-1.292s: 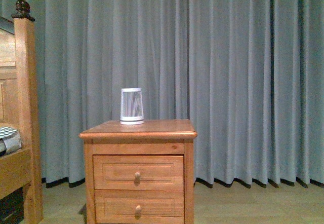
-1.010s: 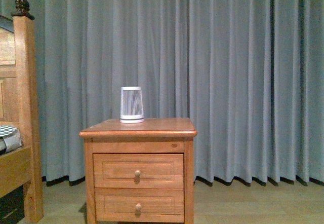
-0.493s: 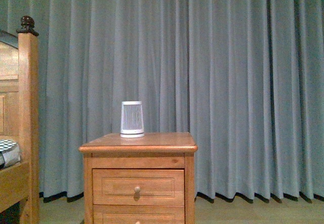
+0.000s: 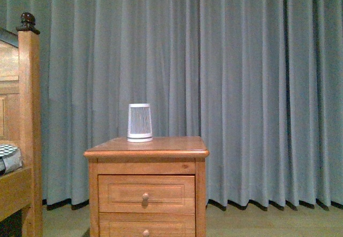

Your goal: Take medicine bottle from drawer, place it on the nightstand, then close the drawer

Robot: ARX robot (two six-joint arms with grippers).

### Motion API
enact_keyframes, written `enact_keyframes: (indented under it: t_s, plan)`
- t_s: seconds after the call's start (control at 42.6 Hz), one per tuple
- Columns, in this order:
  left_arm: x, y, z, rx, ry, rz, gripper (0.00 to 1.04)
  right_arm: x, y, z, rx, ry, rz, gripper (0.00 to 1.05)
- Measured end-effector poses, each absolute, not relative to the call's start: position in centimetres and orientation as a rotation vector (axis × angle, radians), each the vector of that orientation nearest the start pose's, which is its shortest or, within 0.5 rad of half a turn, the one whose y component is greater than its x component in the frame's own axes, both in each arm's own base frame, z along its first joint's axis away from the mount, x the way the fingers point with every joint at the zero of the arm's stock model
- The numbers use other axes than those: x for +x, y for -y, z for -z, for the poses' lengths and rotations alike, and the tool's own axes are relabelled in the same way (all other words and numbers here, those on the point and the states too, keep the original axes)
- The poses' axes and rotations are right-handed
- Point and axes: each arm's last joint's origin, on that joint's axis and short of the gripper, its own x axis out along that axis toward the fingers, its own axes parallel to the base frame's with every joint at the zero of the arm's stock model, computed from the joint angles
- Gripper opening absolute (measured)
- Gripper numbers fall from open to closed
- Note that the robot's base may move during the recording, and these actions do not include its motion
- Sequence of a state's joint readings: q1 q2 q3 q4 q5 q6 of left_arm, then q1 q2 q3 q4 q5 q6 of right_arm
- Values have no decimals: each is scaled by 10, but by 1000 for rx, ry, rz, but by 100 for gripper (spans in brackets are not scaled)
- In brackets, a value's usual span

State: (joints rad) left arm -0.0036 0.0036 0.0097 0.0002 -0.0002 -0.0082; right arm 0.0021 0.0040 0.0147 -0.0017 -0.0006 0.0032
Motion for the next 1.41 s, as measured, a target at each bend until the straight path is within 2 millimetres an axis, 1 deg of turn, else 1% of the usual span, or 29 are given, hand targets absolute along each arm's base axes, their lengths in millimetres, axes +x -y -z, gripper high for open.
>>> enact_keyframes:
  t_s: [1.339, 1.362, 1.409]
  plan:
    - [97, 0, -166, -8, 5, 3, 98, 97, 0, -168, 3, 9, -3, 98]
    - [97, 0, -166, -18, 1, 8, 98, 97, 0, -168, 3, 9, -3, 98]
    - [99, 2, -164, -118, -100, 42, 98, 97, 0, -168, 3, 9, -3, 98]
